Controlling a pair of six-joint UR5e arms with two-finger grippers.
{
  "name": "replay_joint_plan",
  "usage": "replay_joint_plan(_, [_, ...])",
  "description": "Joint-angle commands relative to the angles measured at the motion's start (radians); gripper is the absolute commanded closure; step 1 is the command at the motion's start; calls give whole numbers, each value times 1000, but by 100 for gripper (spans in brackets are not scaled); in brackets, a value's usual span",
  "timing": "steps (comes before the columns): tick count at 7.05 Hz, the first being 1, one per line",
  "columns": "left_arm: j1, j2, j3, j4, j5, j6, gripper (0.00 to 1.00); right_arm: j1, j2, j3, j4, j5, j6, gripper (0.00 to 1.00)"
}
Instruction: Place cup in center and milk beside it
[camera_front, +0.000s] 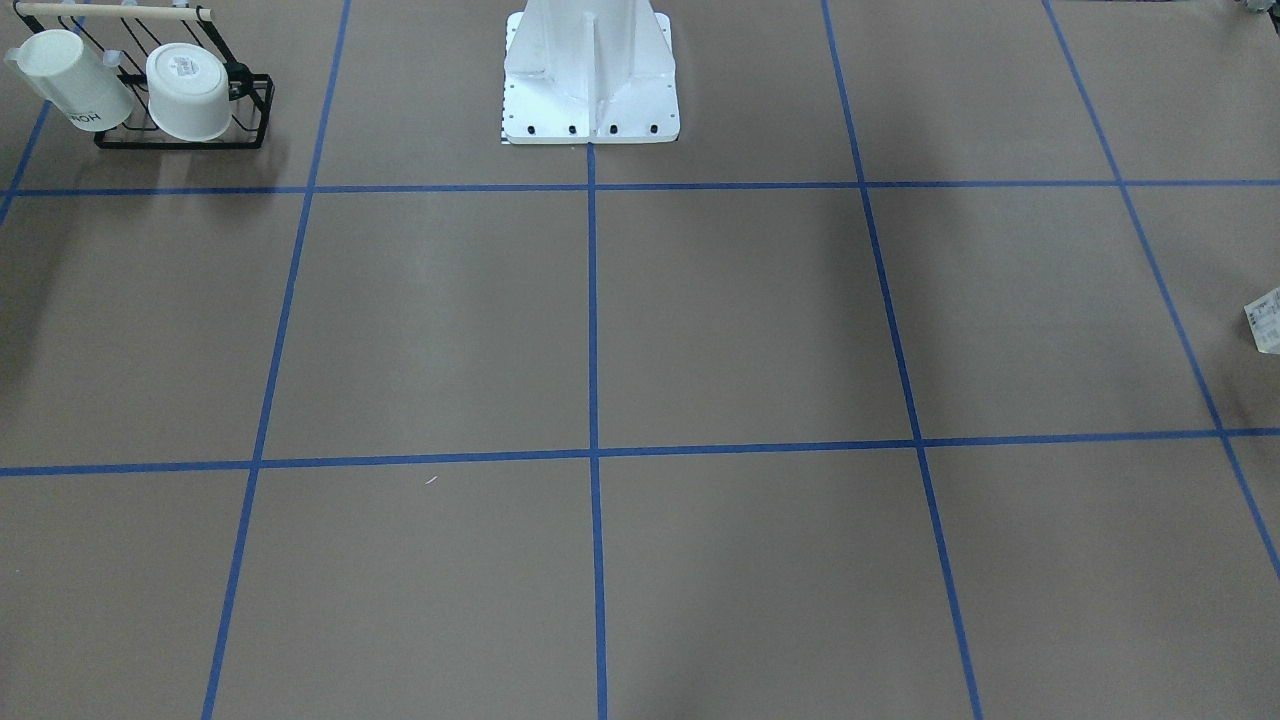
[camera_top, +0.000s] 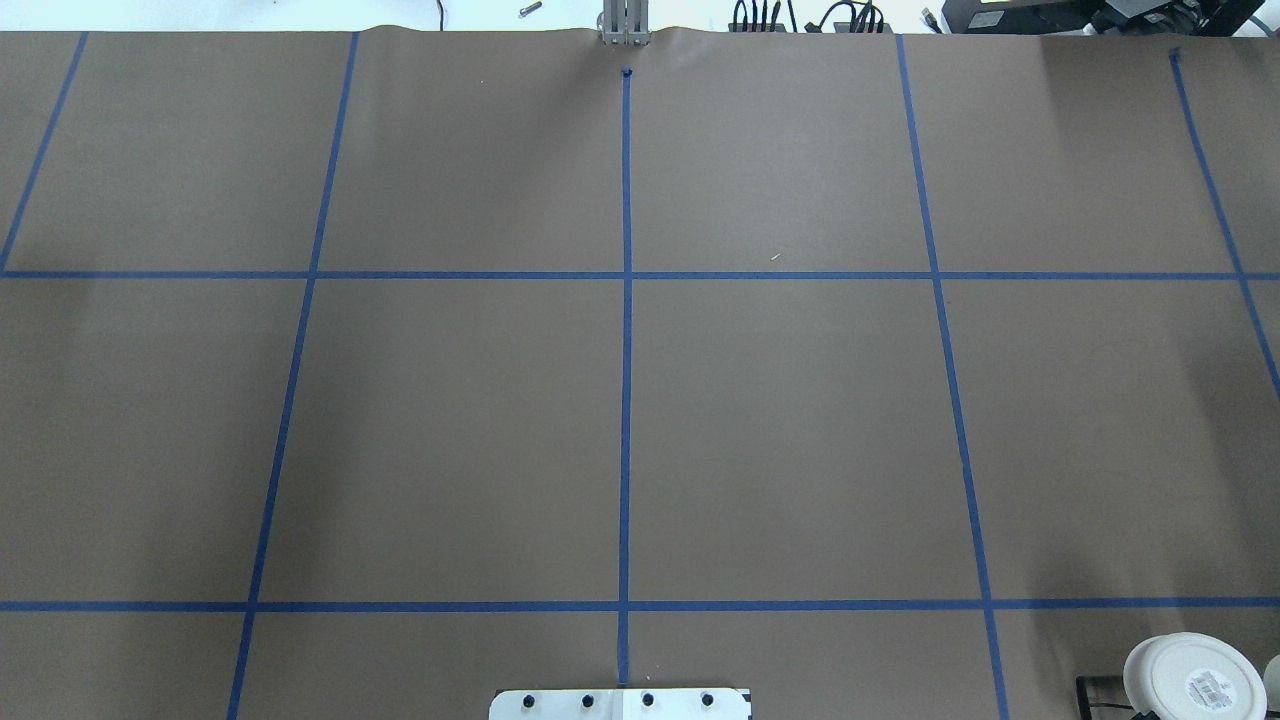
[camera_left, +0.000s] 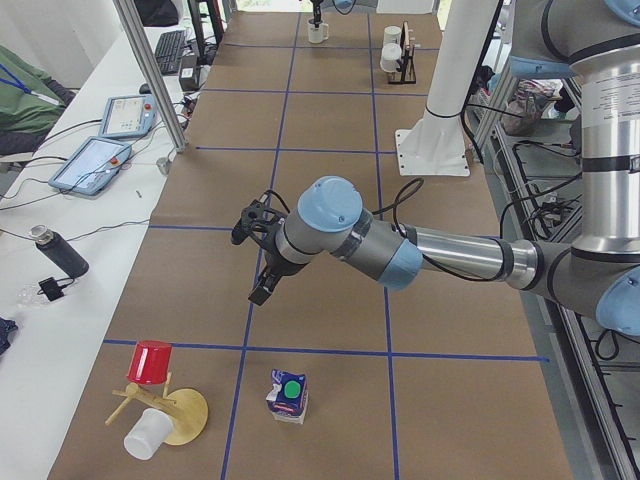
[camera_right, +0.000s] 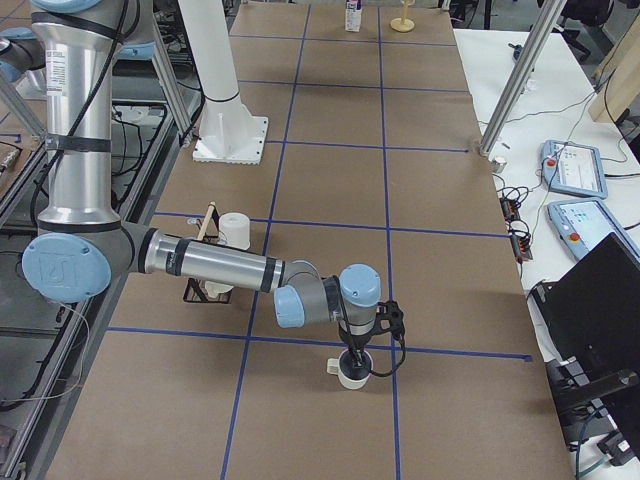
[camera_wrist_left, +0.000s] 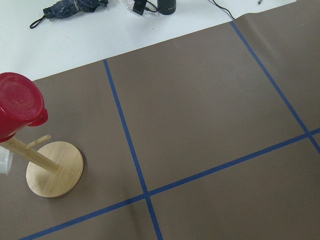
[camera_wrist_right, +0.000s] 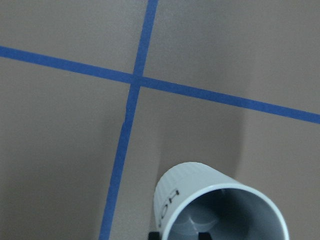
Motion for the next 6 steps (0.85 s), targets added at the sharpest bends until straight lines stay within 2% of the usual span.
replay_joint_plan(1, [0, 1, 0, 0, 0, 2, 1, -31, 0, -2, 8, -25, -3, 100])
replay_joint_plan(3, [0, 1, 2, 0, 0, 0, 1, -26, 7, 47, 21, -8, 0, 100])
replay_joint_plan(4, [0, 1, 3, 0, 0, 0, 1, -6, 12, 111, -24, 4, 3, 100])
replay_joint_plan(6, [0, 4, 3, 0, 0, 2, 1, 9, 32, 308, -157, 47, 5, 100])
